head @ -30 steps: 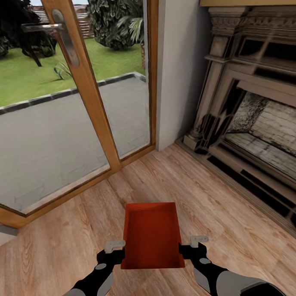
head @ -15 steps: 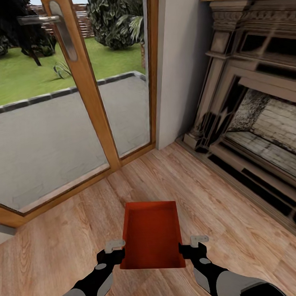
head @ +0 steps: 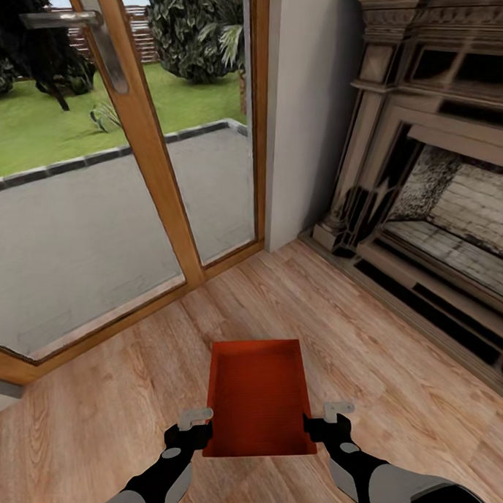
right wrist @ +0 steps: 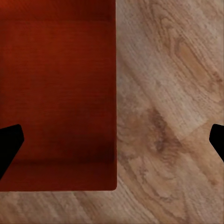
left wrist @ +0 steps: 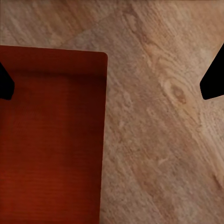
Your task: Move the two storage containers from the living room to the garage. In the garage, place one container on the floor and stack the other container on top of it (either order is fine).
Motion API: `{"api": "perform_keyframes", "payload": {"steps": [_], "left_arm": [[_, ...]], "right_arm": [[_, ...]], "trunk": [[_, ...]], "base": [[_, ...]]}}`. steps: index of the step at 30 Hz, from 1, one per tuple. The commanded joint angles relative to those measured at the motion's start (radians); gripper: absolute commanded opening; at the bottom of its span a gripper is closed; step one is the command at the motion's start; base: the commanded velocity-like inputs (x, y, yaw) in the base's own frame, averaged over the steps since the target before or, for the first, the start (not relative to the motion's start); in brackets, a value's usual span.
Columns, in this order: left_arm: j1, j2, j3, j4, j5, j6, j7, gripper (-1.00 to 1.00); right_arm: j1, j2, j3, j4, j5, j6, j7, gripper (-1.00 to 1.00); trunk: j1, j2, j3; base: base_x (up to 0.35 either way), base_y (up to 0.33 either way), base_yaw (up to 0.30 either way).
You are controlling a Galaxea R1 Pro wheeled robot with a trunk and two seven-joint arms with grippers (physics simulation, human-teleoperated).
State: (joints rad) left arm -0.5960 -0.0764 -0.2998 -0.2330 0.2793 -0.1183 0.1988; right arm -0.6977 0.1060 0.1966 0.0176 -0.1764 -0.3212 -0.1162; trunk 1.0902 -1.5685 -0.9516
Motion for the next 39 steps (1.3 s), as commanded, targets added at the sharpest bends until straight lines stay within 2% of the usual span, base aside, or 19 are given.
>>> {"api": "perform_keyframes", "payload": {"steps": [1, 19, 28, 39], "left_arm": [[-0.001, 0.001, -0.009, 0.001, 0.009, -0.004, 0.005, 1.00], [-0.001, 0.000, -0.010, 0.003, 0.009, -0.003, 0.005, 1.00], [-0.001, 0.000, -0.010, 0.003, 0.009, -0.001, 0.004, 1.00], [-0.001, 0.001, -0.010, 0.003, 0.009, -0.001, 0.003, 1.00]], "right_arm": [[0.002, 0.000, 0.009, 0.001, -0.009, -0.007, -0.002, 1.00], [0.007, -0.002, 0.009, 0.001, -0.010, -0.005, -0.002, 1.00], [0.007, -0.004, 0.009, 0.001, -0.013, 0.026, 0.009, 1.00], [0.007, 0.000, 0.009, 0.000, -0.015, 0.016, 0.012, 1.00]], "trunk": [[0.004, -0.008, -0.004], [0.073, -0.134, -0.060], [0.107, -0.197, -0.088], [0.150, -0.274, -0.123]], "base": [[0.000, 0.000, 0.000], [0.000, 0.000, 0.000], [0.000, 0.000, 0.000], [0.000, 0.000, 0.000]]}}
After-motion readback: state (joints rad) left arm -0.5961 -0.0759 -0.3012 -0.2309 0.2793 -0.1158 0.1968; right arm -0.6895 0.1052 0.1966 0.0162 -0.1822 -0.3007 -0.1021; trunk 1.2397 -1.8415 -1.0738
